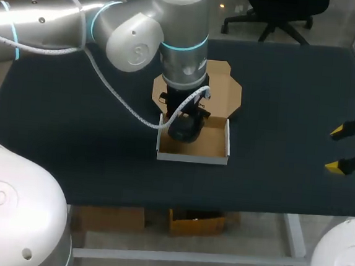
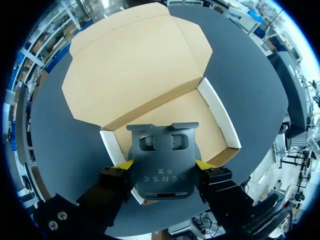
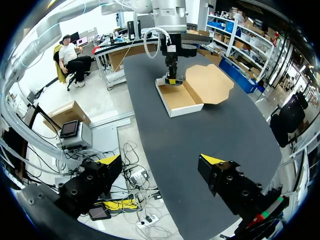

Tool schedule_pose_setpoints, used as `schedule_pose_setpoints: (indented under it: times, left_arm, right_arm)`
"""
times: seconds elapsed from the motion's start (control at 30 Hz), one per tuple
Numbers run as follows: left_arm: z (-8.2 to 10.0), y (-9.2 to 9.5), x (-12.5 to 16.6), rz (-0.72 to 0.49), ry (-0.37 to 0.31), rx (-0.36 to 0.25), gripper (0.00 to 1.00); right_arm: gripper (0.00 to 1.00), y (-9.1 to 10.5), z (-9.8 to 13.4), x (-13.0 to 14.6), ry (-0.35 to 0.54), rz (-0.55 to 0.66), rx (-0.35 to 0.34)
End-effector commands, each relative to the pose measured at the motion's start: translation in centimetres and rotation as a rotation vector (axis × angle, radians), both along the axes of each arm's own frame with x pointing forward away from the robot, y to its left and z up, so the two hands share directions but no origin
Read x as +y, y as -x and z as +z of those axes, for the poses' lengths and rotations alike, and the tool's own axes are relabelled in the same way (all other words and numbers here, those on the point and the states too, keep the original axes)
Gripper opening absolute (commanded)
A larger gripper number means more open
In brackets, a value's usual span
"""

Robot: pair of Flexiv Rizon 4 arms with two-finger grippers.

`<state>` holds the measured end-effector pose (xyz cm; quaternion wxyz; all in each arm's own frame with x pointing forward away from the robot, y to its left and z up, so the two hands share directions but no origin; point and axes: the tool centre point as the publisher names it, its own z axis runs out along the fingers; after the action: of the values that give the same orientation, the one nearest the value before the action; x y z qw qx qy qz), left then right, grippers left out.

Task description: Assemble the packaging by folding the flat box into shape, placing the metal phone stand inside, and closing the box properly

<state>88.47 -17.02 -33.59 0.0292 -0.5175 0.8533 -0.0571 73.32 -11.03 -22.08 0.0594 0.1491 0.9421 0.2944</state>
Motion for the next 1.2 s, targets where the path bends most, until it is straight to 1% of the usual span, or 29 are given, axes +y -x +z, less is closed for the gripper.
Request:
schedule_pose_setpoints:
  times: [0.03, 0.17, 0.33, 0.47, 0.8, 1.2]
  left_arm:
    - [-0.5, -0.1, -0.8, -0.006, -0.005, 0.004, 0.0]
    - [-1.0, -0.1, -1.6, -0.018, -0.013, 0.003, 0.0]
    - [-2.0, -0.3, -2.4, -0.031, -0.031, -0.014, 0.0]
    - [-2.9, -0.9, -2.6, -0.038, -0.029, 0.006, 0.0]
    - [-3.8, -0.9, -3.1, -0.067, -0.024, -0.008, 0.0]
    - [-4.9, -1.7, -2.9, -0.069, -0.048, -0.001, 0.0]
  right_arm:
    - [1.0, 0.0, 0.1, -0.1, -0.002, 0.002, 0.0]
    - [1.0, 0.0, 0.1, -0.1, -0.002, 0.002, 0.0]
    - [1.0, 0.0, 0.1, -0.1, -0.002, 0.002, 0.0]
    - [1.0, 0.0, 0.1, -0.1, -0.002, 0.002, 0.0]
    - [1.0, 0.0, 0.1, -0.1, -0.002, 0.002, 0.0]
    - [1.0, 0.0, 0.1, -0.1, -0.002, 0.002, 0.0]
